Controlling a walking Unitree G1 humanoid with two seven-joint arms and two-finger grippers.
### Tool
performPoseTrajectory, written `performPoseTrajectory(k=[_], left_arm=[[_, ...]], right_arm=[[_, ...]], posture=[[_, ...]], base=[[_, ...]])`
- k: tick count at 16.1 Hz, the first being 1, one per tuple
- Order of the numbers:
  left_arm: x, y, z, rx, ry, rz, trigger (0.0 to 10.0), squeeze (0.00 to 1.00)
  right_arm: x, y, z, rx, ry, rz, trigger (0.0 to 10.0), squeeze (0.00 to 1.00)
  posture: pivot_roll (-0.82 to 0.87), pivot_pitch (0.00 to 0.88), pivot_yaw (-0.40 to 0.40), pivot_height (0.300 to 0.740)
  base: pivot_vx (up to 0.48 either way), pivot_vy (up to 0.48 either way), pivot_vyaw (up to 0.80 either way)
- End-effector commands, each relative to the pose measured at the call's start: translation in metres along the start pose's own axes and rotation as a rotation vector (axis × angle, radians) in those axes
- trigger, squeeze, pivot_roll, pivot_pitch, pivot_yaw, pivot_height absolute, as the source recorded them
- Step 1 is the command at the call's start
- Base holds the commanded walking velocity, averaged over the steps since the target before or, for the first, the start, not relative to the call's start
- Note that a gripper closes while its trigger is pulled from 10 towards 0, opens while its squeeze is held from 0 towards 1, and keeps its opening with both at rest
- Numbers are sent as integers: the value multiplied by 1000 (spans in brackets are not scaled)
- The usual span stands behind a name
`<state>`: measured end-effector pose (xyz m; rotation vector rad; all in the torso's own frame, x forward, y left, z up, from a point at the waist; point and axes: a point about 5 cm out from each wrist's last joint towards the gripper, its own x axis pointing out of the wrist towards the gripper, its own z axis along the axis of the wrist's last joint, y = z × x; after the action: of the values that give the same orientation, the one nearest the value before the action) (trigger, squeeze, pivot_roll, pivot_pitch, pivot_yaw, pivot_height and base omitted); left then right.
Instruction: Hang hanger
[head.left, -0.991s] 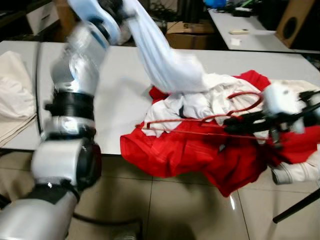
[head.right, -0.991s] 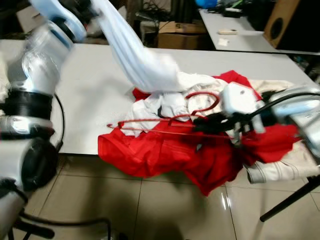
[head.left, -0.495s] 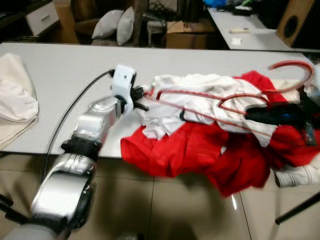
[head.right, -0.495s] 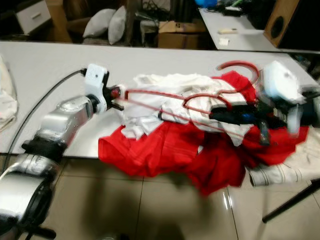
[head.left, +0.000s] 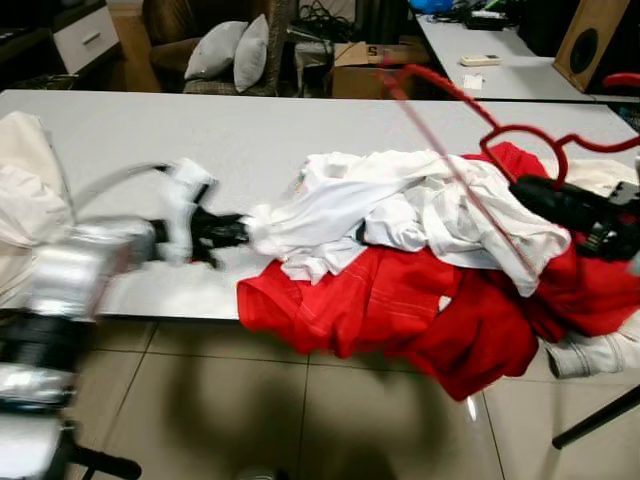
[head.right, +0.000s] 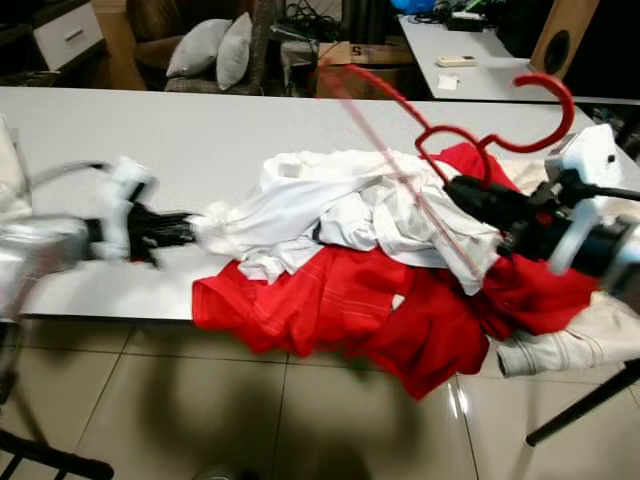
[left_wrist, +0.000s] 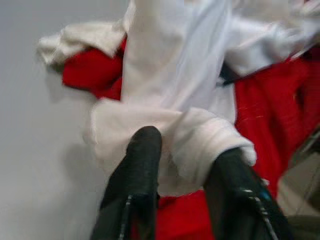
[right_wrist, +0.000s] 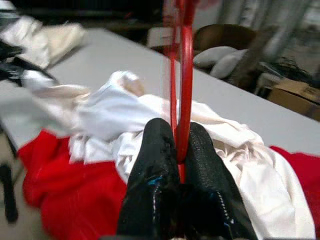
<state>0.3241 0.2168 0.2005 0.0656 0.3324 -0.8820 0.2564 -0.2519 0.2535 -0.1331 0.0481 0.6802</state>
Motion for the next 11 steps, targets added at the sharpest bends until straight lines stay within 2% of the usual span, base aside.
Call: performPoseTrajectory(k=[1, 2, 3, 4, 5, 6, 7, 8, 9, 11], left_arm=[[-8, -1, 10, -4, -61, -3, 10000, 1000], [-11, 0, 12, -9, -77, 8, 10000, 1000], [-13, 2, 19, -24, -155, 53, 10000, 0], [-14, 5, 29, -14, -256, 143, 10000, 0], [-14, 10, 43, -4, -400, 369, 10000, 0], [-8, 4, 46, 16, -428, 481, 10000, 0], [-1, -9, 45, 50, -454, 491, 10000, 0], [4, -19, 43, 41, -477, 501, 10000, 0], [11, -27, 39, 38, -474, 526, 10000, 0], [26, -42, 24, 78, -445, 547, 10000, 0]], right_arm=[[-1, 2, 9, -7, -40, -32, 10000, 0], [0, 3, 9, 1, -46, -46, 10000, 0], [3, 6, 6, 23, -51, -62, 10000, 0], [8, 10, 5, 51, -69, -91, 10000, 0], [20, 16, 3, 102, -113, -209, 10000, 0], [27, 16, -1, 138, -139, -367, 10000, 0], [31, 20, -8, 139, -125, -451, 10000, 0], [33, 26, -15, 116, -95, -472, 10000, 0], [35, 30, -18, 138, -105, -497, 10000, 0], [45, 47, -21, 131, -124, -479, 10000, 0]], posture=[[-46, 0, 51, 740], [-46, 0, 51, 740], [-47, 0, 48, 740], [-48, 0, 47, 740], [-48, 0, 45, 740], [-49, 0, 47, 740], [-50, 0, 50, 740], [-48, 0, 54, 740], [-48, 0, 57, 740], [-48, 0, 59, 740]], base=[[0, 0, 0], [0, 0, 0], [0, 0, 0], [0, 0, 0], [0, 0, 0], [0, 0, 0], [0, 0, 0], [0, 0, 0], [0, 0, 0], [0, 180, 0]])
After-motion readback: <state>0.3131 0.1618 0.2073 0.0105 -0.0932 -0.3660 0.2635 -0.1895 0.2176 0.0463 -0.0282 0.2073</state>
